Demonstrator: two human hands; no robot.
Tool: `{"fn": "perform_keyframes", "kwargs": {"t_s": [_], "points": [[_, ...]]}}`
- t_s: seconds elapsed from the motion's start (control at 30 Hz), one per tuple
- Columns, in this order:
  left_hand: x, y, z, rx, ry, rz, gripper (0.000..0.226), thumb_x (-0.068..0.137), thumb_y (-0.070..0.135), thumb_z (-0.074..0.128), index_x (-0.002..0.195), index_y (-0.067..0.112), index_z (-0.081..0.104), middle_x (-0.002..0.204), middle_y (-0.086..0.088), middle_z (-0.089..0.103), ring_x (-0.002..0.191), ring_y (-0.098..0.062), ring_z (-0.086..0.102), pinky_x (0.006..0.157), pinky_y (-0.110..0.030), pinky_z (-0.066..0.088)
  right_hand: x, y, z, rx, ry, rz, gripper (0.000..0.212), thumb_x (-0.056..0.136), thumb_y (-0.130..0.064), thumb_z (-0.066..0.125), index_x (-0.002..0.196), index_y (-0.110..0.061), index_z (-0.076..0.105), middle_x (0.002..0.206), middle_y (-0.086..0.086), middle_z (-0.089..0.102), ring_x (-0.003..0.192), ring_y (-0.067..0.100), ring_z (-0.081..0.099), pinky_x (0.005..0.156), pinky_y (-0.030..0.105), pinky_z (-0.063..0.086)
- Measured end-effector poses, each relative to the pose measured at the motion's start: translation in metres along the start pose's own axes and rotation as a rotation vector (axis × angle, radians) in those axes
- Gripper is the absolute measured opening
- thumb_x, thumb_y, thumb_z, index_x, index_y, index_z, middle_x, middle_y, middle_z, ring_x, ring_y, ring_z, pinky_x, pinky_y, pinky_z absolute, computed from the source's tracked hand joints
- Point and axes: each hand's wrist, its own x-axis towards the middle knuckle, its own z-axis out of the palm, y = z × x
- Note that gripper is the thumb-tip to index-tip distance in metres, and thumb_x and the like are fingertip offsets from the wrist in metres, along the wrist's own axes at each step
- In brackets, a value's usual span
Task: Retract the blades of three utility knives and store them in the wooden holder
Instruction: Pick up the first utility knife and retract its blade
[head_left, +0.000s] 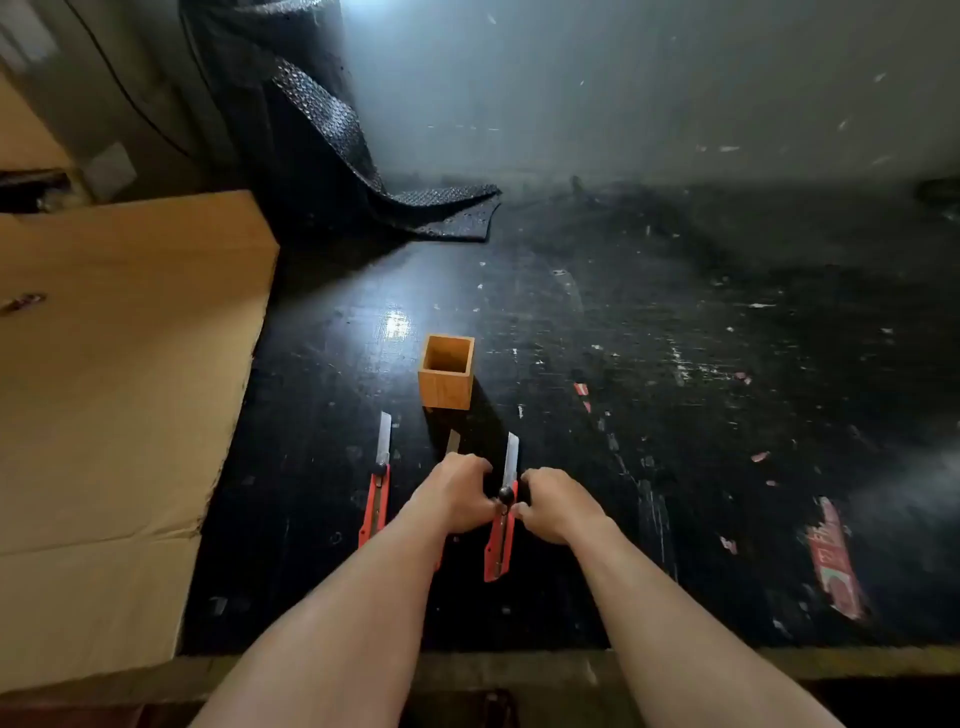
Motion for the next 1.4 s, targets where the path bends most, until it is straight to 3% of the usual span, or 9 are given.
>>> {"fn": "perform_keyframes", "kwargs": {"t_s": [0.1, 0.37, 0.57, 0.67, 0.77, 0.87, 1.0, 1.23, 1.4], "points": [[0.002, -0.006, 0.021, -0.025, -0.024, -0.036, 0.014, 0.083, 0.035, 0.072, 0.073, 0.028, 0.064, 0.075, 0.003, 0.068, 0.067, -0.011, 0.065, 0.063, -0.033, 0.060, 0.004, 0.007, 0.012, 0.044, -0.013, 0.001, 0.016, 0.089, -0.030, 0.068, 0.104, -0.021, 0.070, 0.095, 0.000, 0.068, 0.081, 0.017, 0.068, 0.077, 0.040, 0.060], [0.007, -0.001, 0.052, -0.244, 0.089, -0.163, 0.013, 0.086, 0.023, 0.075, 0.097, 0.018, 0.078, 0.079, 0.006, 0.072, 0.074, -0.005, 0.068, 0.061, -0.016, 0.048, 0.006, 0.013, 0.036, 0.422, 0.005, 0.090, 0.026, 0.094, -0.018, 0.065, 0.119, -0.023, 0.064, 0.103, -0.001, 0.066, 0.089, 0.013, 0.068, 0.086, 0.038, 0.060], [0.007, 0.006, 0.054, -0.437, 0.189, -0.204, 0.032, 0.087, 0.012, 0.075, 0.119, 0.019, 0.073, 0.108, 0.003, 0.077, 0.094, -0.002, 0.069, 0.071, -0.011, 0.052, 0.002, 0.021, 0.026, 0.637, 0.071, 0.086, 0.024, 0.096, -0.014, 0.062, 0.114, -0.029, 0.063, 0.090, -0.004, 0.073, 0.080, 0.005, 0.071, 0.069, 0.023, 0.056], [0.007, 0.012, 0.039, -0.553, 0.253, -0.203, 0.034, 0.084, 0.006, 0.078, 0.115, 0.018, 0.074, 0.104, 0.004, 0.077, 0.094, -0.003, 0.070, 0.078, -0.016, 0.056, 0.000, 0.017, 0.009, 0.729, 0.124, 0.048, 0.023, 0.094, -0.012, 0.065, 0.105, -0.032, 0.061, 0.091, -0.005, 0.073, 0.078, 0.004, 0.072, 0.066, 0.020, 0.057], [0.006, 0.015, 0.016, -0.652, 0.311, -0.198, 0.035, 0.084, 0.006, 0.078, 0.115, 0.020, 0.074, 0.100, 0.006, 0.077, 0.095, -0.006, 0.072, 0.088, -0.029, 0.061, 0.000, 0.006, -0.011, 0.777, 0.181, -0.036, 0.024, 0.091, -0.012, 0.070, 0.104, -0.031, 0.063, 0.097, -0.003, 0.074, 0.086, 0.009, 0.074, 0.078, 0.036, 0.063], [0.002, 0.011, -0.014, -0.761, 0.323, -0.158, 0.035, 0.083, 0.004, 0.078, 0.114, 0.020, 0.077, 0.097, 0.003, 0.080, 0.092, -0.012, 0.077, 0.084, -0.037, 0.064, 0.000, -0.014, -0.035, 0.805, 0.206, -0.130, 0.025, 0.089, -0.007, 0.070, 0.105, -0.026, 0.065, 0.100, -0.002, 0.073, 0.093, 0.013, 0.072, 0.085, 0.042, 0.062], [-0.005, 0.004, -0.063, -0.992, 0.288, -0.099, 0.034, 0.088, -0.011, 0.068, 0.118, 0.003, 0.072, 0.099, -0.013, 0.079, 0.089, -0.026, 0.078, 0.080, -0.046, 0.065, 0.004, -0.046, -0.065, 0.862, 0.225, -0.262, 0.024, 0.089, -0.006, 0.068, 0.108, -0.021, 0.065, 0.103, 0.006, 0.074, 0.094, 0.020, 0.075, 0.082, 0.049, 0.063], [-0.027, 0.002, -0.153, -1.110, 0.257, 0.032, 0.045, 0.089, -0.021, 0.057, 0.121, 0.008, 0.069, 0.096, -0.013, 0.079, 0.077, -0.022, 0.079, 0.059, -0.035, 0.064, 0.000, -0.113, -0.119, 0.944, 0.245, -0.414, 0.026, 0.095, 0.003, 0.059, 0.117, -0.010, 0.060, 0.102, 0.020, 0.074, 0.084, 0.025, 0.078, 0.070, 0.035, 0.064], [-0.033, -0.001, -0.199, -1.110, 0.314, 0.101, 0.053, 0.088, -0.022, 0.051, 0.127, 0.009, 0.069, 0.102, -0.014, 0.081, 0.091, -0.028, 0.079, 0.070, -0.044, 0.065, -0.002, -0.153, -0.152, 0.950, 0.312, -0.490, 0.036, 0.093, -0.013, 0.070, 0.125, -0.015, 0.053, 0.100, 0.017, 0.075, 0.082, 0.025, 0.078, 0.073, 0.038, 0.064]]}}
